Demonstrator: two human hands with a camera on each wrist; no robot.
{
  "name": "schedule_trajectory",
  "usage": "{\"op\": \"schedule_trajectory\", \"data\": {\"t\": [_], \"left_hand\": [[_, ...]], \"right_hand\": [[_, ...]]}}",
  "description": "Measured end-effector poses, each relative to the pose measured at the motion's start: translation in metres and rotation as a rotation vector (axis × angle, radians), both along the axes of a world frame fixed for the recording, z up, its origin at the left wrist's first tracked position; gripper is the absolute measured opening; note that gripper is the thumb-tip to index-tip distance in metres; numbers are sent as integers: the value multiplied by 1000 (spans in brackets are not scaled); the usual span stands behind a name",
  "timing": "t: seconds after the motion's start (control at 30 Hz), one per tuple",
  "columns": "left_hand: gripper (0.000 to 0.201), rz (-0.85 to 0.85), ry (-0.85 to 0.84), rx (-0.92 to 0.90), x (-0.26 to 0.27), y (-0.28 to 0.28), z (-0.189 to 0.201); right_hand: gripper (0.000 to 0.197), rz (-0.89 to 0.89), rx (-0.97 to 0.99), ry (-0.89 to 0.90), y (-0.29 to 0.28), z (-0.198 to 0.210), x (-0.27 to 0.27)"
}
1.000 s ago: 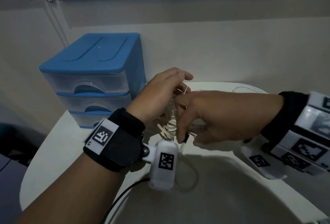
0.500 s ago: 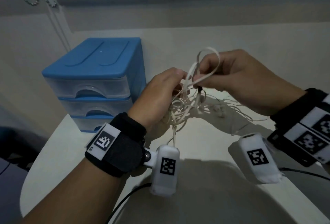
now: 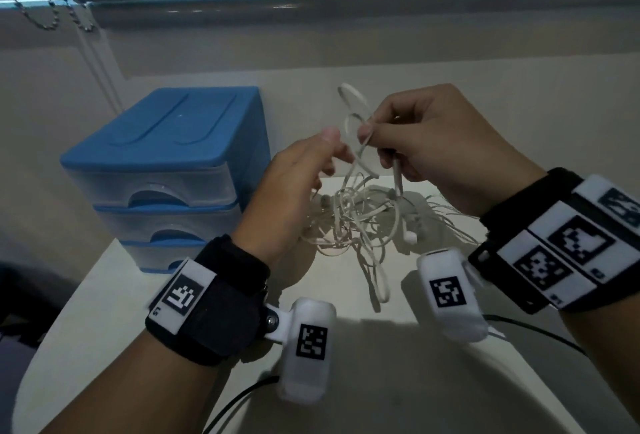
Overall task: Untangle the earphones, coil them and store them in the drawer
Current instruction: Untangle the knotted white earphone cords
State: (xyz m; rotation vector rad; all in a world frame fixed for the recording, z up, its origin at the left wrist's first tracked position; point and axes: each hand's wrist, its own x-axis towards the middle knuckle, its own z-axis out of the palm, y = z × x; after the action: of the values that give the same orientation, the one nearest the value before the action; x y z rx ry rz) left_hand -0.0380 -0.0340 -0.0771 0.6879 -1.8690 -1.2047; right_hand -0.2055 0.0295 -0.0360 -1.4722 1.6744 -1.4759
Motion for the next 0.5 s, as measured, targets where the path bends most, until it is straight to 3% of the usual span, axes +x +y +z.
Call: {"op": "schedule_trajectory", "data": {"t": [0.1, 0.23, 0.37, 0.5], "left_hand": [[34, -110, 107, 25, -2, 6, 3], [25, -216, 47, 52, -4, 4, -3], [14, -139, 23, 115, -5, 0, -3], [12, -54, 48, 174, -6, -4, -5]], "right_hand": [[15, 15, 30, 12, -6, -2, 2], [11, 87, 19, -93, -9, -9, -3], [12, 188, 32, -207, -7, -22, -10], [14, 103, 40, -312, -8, -31, -22]]}}
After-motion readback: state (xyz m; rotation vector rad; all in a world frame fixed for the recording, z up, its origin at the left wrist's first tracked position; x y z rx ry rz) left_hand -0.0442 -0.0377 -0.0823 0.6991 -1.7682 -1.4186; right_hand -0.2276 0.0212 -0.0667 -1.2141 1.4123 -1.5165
